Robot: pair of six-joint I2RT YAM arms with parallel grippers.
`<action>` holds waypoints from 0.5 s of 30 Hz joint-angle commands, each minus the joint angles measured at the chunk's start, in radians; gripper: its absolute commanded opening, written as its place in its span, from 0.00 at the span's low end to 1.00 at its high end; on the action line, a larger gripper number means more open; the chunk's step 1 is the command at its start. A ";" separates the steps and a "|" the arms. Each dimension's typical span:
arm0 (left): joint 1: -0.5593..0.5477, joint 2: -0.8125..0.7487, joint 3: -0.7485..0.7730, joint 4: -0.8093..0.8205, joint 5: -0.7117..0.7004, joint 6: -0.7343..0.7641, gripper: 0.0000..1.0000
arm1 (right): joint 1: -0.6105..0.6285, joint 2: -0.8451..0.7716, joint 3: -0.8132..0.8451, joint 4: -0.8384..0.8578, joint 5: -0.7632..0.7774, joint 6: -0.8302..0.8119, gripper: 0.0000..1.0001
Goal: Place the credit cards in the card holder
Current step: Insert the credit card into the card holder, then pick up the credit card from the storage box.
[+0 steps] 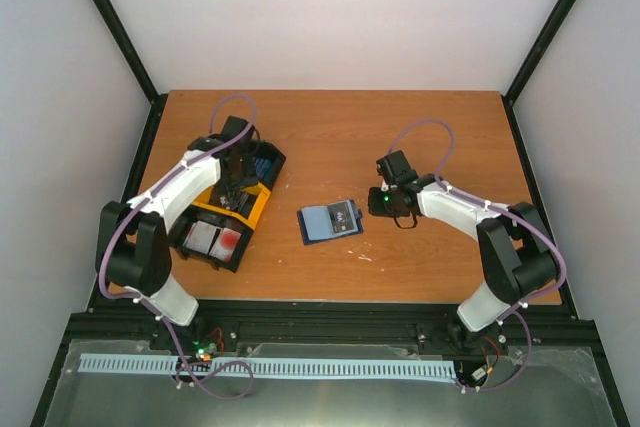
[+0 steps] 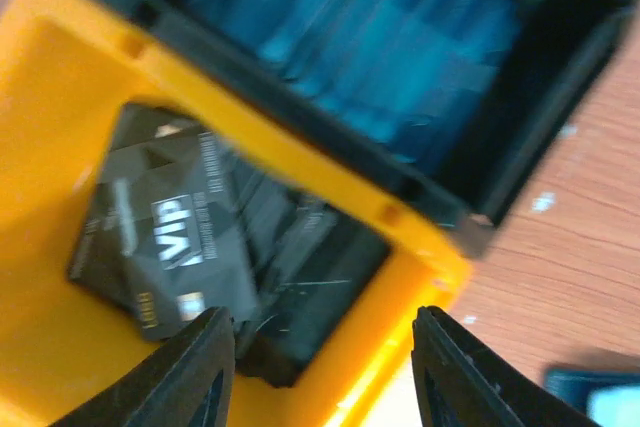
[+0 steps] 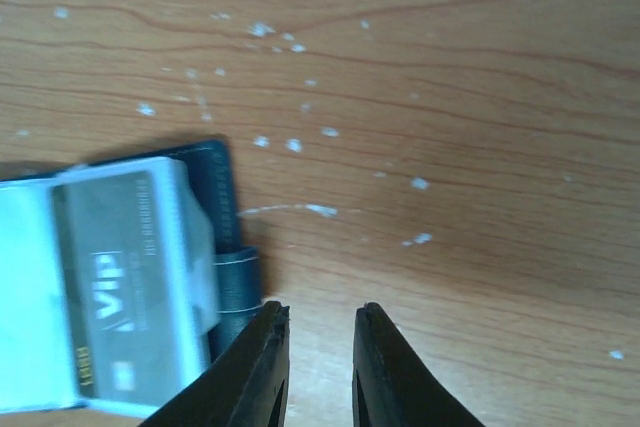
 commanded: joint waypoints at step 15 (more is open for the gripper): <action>0.066 0.247 0.035 -0.115 -0.178 -0.153 0.73 | -0.062 0.214 0.126 -0.069 0.204 -0.145 0.19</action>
